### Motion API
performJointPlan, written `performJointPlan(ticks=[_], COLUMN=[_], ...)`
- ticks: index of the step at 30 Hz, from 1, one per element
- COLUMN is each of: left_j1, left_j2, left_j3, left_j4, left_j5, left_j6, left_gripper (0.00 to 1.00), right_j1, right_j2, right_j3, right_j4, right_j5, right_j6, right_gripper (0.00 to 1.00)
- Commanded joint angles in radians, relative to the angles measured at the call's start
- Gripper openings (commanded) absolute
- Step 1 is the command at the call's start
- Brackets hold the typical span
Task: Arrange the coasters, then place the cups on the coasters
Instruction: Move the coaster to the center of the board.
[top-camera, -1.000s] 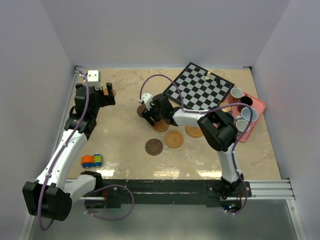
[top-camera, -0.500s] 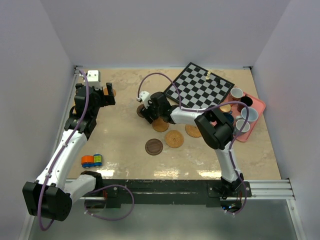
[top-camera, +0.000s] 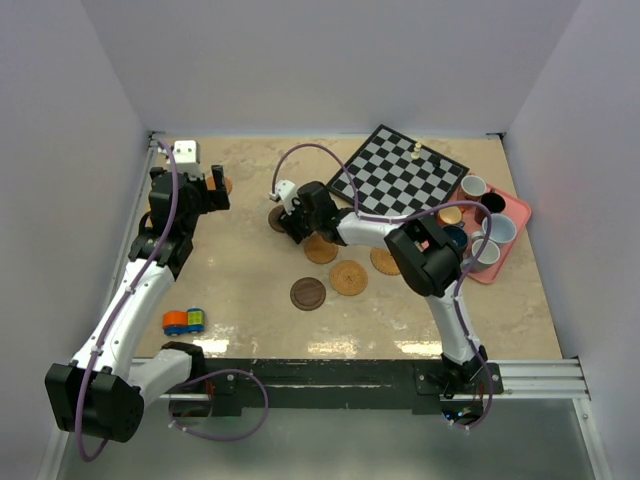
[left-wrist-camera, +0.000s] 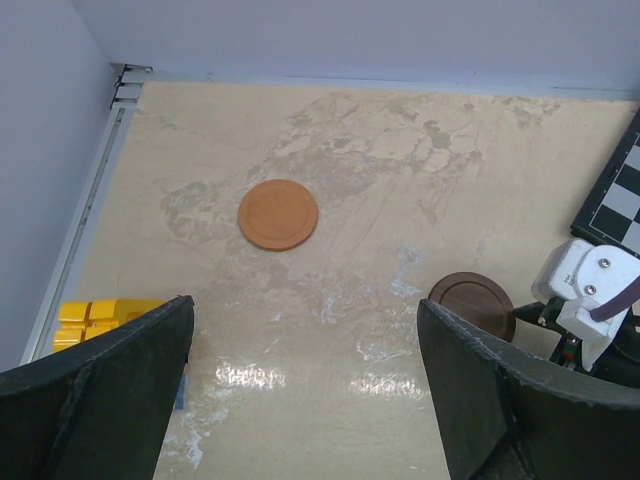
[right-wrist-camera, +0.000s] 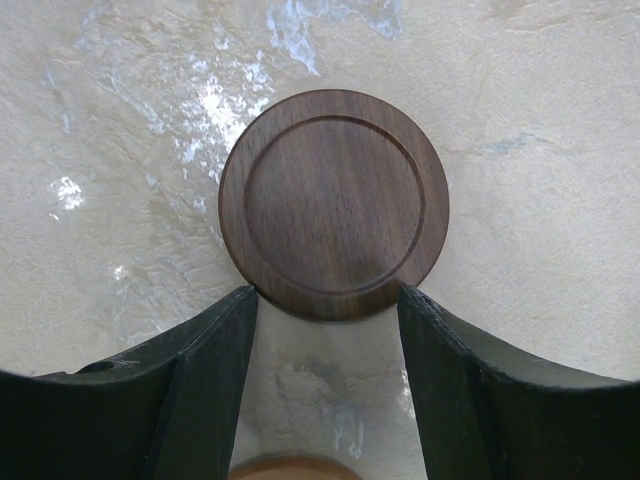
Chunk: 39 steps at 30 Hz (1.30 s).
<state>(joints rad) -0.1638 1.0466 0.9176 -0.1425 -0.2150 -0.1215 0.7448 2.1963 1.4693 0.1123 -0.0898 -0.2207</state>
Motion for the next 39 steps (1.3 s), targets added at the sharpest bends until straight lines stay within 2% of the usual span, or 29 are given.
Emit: performJointPlan(ticks=[1,15,21,25,29,35,39], left_j1=[0.006,0.006,0.006,0.006,-0.014,-0.160,-0.216], left_j2=[-0.025,-0.036,-0.037,-0.036,0.015,0.173,0.317], left_j3=[-0.013,-0.013,-0.016,-0.020,-0.016,0.039,0.141], left_j4=[0.041,0.038,0.043,0.050,0.054,0.018,-0.031], left_j5=[-0.032,-0.070,-0.075,-0.066,0.040,0.046,0.048], left_j6=[-0.024,-0.026,-0.020,-0.003,0.042,0.075,0.049], left_gripper=[0.98,0.98,0.98,0.97,0.93,0.87,0.78], right_j1=[0.025,0.102,0.099,0.088,0.051,-0.079,-0.156], right_j2=[0.043,0.106,0.042,-0.068,-0.246,-0.513,-0.676], right_j3=[0.043,0.144,0.074,-0.022,-0.122,-0.228,-0.286], right_j4=[-0.017,0.001,0.067,0.113,0.151,0.156,0.119], right_j5=[-0.007,0.073,0.123,0.113,0.053,0.006,0.070], right_j6=[0.026,0.063,0.175,0.214,0.277,0.372,0.399], right_gripper=[0.63,0.63,0.67,0.70,0.71,0.71,0.71])
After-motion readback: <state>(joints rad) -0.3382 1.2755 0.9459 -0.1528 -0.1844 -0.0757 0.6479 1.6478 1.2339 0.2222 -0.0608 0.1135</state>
